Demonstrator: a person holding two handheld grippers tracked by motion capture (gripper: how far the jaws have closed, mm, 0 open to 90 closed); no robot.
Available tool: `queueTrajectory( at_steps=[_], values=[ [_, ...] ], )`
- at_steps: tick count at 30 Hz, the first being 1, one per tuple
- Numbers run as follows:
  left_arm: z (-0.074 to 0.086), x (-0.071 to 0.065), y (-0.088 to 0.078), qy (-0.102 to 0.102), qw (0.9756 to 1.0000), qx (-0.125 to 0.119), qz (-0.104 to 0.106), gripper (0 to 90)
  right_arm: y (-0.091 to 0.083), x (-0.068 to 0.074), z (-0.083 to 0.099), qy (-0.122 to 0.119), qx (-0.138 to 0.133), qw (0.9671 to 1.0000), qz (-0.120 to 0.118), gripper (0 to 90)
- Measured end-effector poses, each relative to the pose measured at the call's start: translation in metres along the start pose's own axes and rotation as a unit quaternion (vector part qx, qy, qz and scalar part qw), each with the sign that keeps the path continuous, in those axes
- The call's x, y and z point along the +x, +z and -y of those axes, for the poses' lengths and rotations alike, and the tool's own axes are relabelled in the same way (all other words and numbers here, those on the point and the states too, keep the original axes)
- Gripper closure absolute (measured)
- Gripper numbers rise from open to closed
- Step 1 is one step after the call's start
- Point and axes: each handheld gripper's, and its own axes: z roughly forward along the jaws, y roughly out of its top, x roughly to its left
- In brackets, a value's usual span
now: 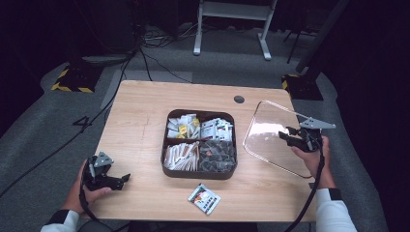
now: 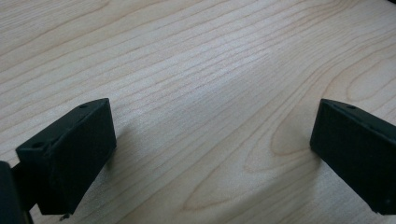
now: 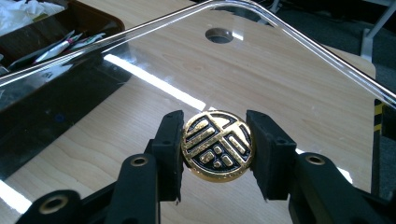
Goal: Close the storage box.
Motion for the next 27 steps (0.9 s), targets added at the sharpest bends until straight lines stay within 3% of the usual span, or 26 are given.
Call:
queueTrajectory(
  at_steps=[13,27],
  values=[
    [0.000,0.000,0.000,0.000,1.0000,0.000,0.000,0.5,-0.008,0.010,-0.034,-0.011,-0.031,0.9995,-0.001,58.9],
    [0.000,0.000,0.000,-0.001,1.0000,-0.001,-0.001,0.4,0.011,0.038,-0.061,-0.026,-0.037,0.9987,-0.022,58.9]
  ],
)
